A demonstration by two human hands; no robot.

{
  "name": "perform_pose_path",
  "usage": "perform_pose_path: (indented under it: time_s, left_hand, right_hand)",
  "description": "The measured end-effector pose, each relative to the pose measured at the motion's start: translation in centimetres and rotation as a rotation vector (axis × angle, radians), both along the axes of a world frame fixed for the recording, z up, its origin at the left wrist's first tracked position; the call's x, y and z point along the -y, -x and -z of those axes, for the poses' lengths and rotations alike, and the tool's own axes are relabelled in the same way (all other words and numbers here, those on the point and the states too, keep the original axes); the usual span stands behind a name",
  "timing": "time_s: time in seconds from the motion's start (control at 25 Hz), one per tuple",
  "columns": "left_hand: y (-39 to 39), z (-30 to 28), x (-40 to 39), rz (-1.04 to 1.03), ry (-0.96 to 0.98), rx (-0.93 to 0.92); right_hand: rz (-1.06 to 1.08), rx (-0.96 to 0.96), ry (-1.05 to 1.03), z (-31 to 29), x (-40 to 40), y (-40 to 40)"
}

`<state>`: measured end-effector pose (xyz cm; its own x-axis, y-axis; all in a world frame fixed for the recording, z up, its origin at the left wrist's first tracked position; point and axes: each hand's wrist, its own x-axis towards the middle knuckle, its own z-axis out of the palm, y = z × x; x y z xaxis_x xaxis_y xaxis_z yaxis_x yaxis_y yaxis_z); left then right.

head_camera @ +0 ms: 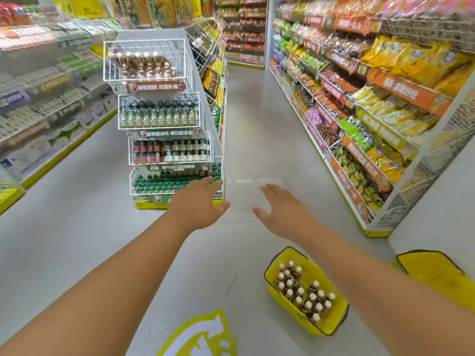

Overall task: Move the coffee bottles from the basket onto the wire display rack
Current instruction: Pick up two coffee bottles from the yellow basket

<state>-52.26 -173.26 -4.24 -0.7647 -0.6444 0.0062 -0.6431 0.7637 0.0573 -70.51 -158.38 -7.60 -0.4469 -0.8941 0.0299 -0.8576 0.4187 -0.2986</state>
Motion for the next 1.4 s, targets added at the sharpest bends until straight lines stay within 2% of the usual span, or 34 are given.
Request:
perform_pose_path:
  time_s: [0.32,0.64,0.76,0.92,1.2,1.4]
  left_hand:
    - [10.9,3.2,8.5,0.093,-0.041,-0.063]
    - [22.5,7.6,11.3,0.239,-0.141,-0.054]
    - [26.5,10.2,13.1,0.275,-0.221,-0.071]
    - [31.5,15.2,15.0,0.332,-0.343,-0.072]
    - [38.3,24.4,15.9,0.477,-0.472,0.053]
    - [41.1,32.8,15.5,0.479,-0.560,0.099]
  right_hand:
    - [0.096,0.009,0.001,2.3,7.4,9.5]
    - [0.236,0.091,-0.030,6.1,8.9,18.3]
    - [0.310,0.176,-0.026,8.9,9.0,20.5]
    - [0.444,0.266,-0.032,13.8,8.8,22.5]
    - [0.656,0.357,-0.077,21.8,9.4,24.7]
    - [0.771,0.445,-0.063,29.5,9.0,26.9]
